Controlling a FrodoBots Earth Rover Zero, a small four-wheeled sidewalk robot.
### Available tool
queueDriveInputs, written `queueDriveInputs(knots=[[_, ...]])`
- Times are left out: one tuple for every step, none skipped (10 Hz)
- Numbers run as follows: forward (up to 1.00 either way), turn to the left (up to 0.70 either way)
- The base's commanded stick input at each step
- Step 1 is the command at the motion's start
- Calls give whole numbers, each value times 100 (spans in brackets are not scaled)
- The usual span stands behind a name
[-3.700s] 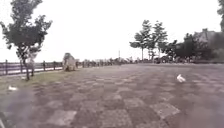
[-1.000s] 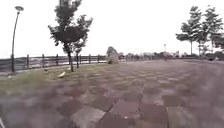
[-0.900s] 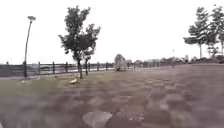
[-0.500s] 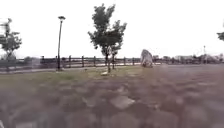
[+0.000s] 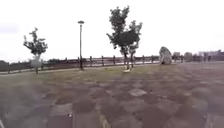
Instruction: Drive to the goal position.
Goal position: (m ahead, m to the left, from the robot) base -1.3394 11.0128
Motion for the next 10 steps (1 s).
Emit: queueDriveInputs(knots=[[100,40],[100,40],[100,40],[100,40],[100,40],[100,40],[100,40],[100,40],[100,40],[100,40]])
